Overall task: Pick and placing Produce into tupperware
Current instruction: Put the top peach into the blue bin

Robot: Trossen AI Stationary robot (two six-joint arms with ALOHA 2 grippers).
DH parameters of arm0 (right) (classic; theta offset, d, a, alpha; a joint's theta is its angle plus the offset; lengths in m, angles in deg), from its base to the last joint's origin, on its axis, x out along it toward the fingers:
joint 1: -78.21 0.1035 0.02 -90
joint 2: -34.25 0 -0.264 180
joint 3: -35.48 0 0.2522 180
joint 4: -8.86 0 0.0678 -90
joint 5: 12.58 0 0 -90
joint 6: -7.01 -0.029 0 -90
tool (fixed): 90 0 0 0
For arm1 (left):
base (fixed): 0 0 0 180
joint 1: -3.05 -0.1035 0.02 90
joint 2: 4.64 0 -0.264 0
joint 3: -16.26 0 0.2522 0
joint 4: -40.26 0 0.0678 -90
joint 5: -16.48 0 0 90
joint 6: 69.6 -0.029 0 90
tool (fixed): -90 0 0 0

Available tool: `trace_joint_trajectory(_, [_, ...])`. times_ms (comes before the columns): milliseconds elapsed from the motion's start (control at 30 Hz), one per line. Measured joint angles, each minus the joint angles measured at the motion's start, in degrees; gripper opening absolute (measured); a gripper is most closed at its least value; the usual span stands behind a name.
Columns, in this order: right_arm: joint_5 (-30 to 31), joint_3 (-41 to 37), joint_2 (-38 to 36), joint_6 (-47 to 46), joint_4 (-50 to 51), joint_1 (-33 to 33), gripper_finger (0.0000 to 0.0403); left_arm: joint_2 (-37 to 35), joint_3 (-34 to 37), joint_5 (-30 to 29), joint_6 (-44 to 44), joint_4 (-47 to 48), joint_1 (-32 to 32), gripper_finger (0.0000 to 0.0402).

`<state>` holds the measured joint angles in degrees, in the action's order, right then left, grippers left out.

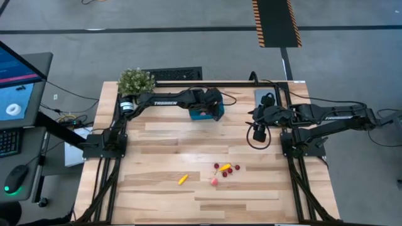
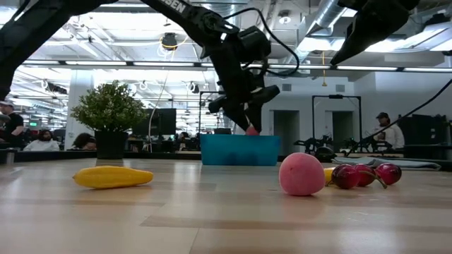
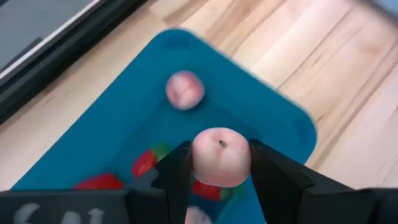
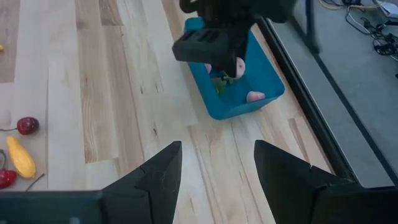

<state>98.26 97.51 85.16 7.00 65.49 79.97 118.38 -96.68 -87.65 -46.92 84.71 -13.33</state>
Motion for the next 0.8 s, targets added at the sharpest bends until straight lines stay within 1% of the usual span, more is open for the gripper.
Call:
trace_joint_trajectory(133, [0.00, 0.00, 0.00, 0.04, 0.02, 0.00, 0.0225, 0.01, 1.13, -0.47, -0.22, -1.26, -0.05, 0.0139])
trace_joint_trajectory(467, [0.00, 0.00, -0.02, 0.00, 0.00, 0.00, 0.0225, 0.53, 1.09, -2.26, -1.83, -2.28, -1.39, 0.0139])
trace_joint_trajectory(533, [0.00, 0.00, -0.02, 0.00, 0.00, 0.00, 0.0225, 1.49, 1.07, -1.43, -1.95, -3.08, -1.67, 0.0139])
trace_joint_trajectory(567, [0.00, 0.00, -0.02, 0.00, 0.00, 0.00, 0.0225, 2.15, 1.14, -0.45, -1.95, -2.55, -1.68, 0.0139])
trace_joint_trajectory(633, [0.00, 0.00, -0.02, 0.00, 0.02, 0.00, 0.0225, 3.45, 1.07, 1.71, -1.55, -4.54, -1.73, 0.0139])
trace_joint_trajectory(800, [0.01, 0.00, -0.02, 0.33, 0.03, 0.00, 0.0225, 4.64, 1.10, 0.83, -0.37, -4.11, -1.44, 0.0139])
